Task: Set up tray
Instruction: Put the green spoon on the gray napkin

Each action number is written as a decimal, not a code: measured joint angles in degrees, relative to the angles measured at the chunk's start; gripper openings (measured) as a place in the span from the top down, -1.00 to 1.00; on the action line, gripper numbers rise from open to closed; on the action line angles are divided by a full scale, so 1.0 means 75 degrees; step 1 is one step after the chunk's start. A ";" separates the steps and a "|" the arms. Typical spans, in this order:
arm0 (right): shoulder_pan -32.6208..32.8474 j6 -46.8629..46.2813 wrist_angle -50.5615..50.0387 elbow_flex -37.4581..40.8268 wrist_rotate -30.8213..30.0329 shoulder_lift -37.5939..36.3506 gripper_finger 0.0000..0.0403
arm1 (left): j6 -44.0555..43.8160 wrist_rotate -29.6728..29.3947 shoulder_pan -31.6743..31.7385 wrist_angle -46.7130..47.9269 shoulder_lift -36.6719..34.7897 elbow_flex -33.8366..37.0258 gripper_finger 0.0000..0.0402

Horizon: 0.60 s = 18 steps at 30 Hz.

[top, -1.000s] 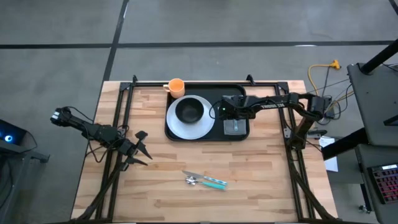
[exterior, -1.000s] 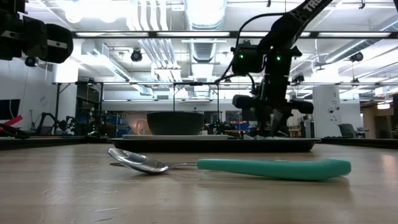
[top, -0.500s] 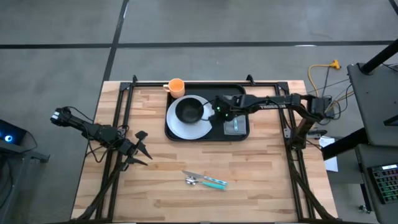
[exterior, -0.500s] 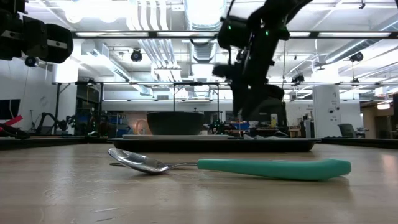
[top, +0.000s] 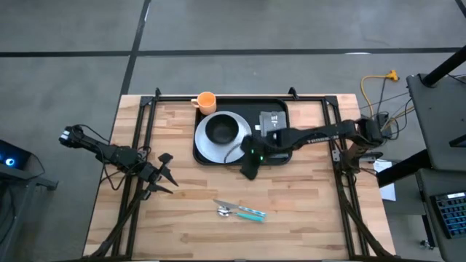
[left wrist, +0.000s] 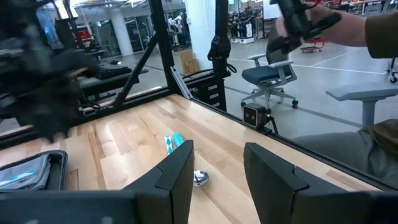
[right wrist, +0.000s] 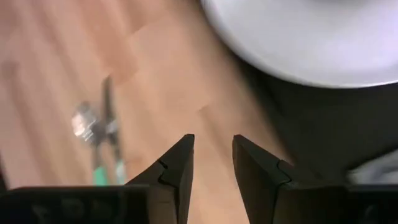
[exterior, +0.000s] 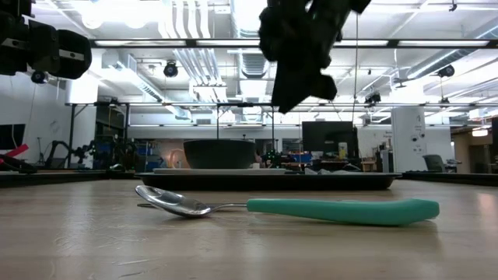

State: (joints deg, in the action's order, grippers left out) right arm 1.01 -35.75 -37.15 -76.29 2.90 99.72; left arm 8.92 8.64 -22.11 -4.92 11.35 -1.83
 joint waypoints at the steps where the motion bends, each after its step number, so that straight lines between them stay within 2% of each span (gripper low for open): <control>1: 0.0201 -0.0006 -0.0003 -0.0033 0.0004 0.0000 0.51 | 0.0000 0.0001 0.0002 0.0001 0.0000 0.0000 0.39; 11: 0.2110 -0.0803 0.0023 -0.0268 -0.0664 0.0069 0.51 | 0.0001 0.0000 0.0001 0.0000 -0.0001 0.0000 0.39; 18: 0.2881 -0.1151 0.0003 -0.0710 -0.0787 0.0822 0.50 | 0.0001 0.0000 0.0000 -0.0001 -0.0003 0.0000 0.39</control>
State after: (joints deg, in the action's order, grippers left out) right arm 22.61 -44.38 -37.12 -81.62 -3.01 105.88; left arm 8.93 8.64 -22.11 -4.93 11.33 -1.83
